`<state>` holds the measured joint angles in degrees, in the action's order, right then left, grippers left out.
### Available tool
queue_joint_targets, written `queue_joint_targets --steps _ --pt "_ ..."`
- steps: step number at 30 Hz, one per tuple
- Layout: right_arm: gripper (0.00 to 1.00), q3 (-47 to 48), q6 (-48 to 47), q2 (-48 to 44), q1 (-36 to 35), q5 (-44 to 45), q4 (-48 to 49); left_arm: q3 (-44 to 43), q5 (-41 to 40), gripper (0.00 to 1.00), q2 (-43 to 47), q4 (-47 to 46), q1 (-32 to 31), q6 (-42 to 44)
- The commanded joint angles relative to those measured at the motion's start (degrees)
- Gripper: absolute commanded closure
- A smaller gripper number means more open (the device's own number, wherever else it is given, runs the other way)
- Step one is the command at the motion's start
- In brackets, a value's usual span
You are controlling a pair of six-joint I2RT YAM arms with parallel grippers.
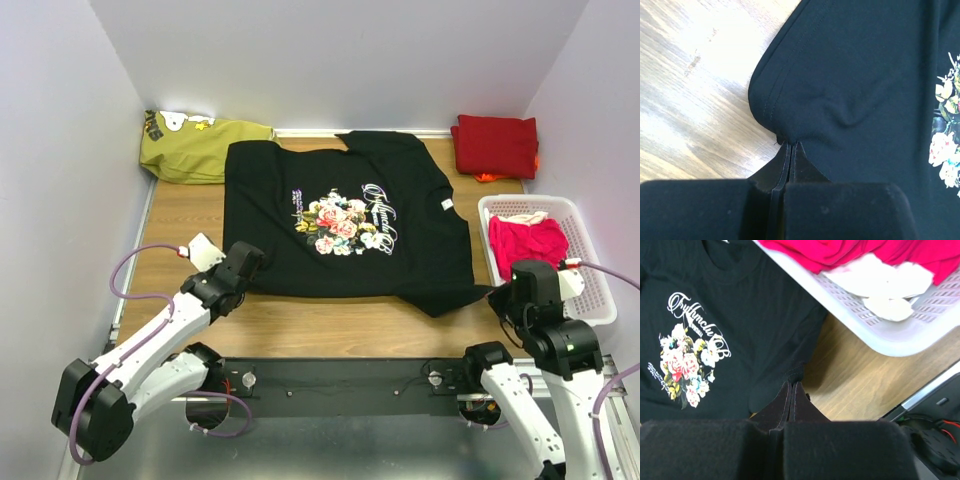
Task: Fold and stack the t-shirts
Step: Fold the flattened tshirt in 1/3 of the way
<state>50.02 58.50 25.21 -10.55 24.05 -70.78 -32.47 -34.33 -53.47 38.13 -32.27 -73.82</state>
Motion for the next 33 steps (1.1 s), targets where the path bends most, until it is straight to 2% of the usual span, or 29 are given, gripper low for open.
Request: queue_joint_targets --steps 1,7,12,17,24,28,33 --pt "0.99 -1.94 0.82 2.11 0.09 -2.17 4.85 -1.11 -4.51 1.0 1.27 2.48 -0.34 -2.91" --pt "0.99 -2.82 0.13 5.46 0.09 -0.59 12.58 -2.42 -6.63 1.0 -2.33 2.39 -0.34 -3.69" --pt "0.99 -1.69 -1.81 12.56 0.09 1.52 19.97 -5.32 -9.7 1.0 -4.88 0.55 -0.25 -3.35" --pt "0.99 -0.19 -7.94 19.43 0.0 1.17 29.28 -8.66 -13.92 1.0 -9.36 0.37 0.1 -3.08" --pt "0.99 0.96 -14.11 27.34 0.0 2.92 37.03 -10.25 -15.42 1.0 -13.49 -6.38 3.43 1.92" --pt "0.99 1.04 -16.57 30.85 0.0 3.98 40.72 -9.9 -13.49 1.0 -15.95 -12.01 6.69 7.88" --pt "0.99 1.13 -17.81 37.26 0.0 2.58 46.25 -10.86 -11.91 1.0 -19.29 -16.41 9.68 10.8"
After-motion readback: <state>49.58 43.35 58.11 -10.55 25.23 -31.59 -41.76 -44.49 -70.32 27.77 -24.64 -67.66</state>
